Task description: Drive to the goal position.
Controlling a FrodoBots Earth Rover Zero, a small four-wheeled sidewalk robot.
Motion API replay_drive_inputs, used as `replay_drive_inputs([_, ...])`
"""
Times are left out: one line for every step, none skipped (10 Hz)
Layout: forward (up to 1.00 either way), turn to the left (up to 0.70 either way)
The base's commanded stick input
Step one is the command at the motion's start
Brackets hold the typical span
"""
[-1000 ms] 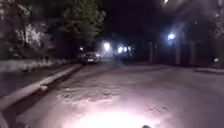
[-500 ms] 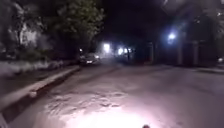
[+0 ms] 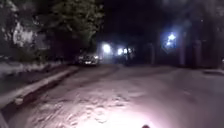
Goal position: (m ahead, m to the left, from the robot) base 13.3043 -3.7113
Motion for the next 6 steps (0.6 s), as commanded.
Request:
replay_drive_inputs([0.7, 0.01])
replay_drive_inputs([0.7, 0.01])
replay_drive_inputs([0.7, 0.01])
replay_drive_inputs([0.7, 0.01])
replay_drive_inputs([0.7, 0.01])
replay_drive_inputs([0.7, 0.01])
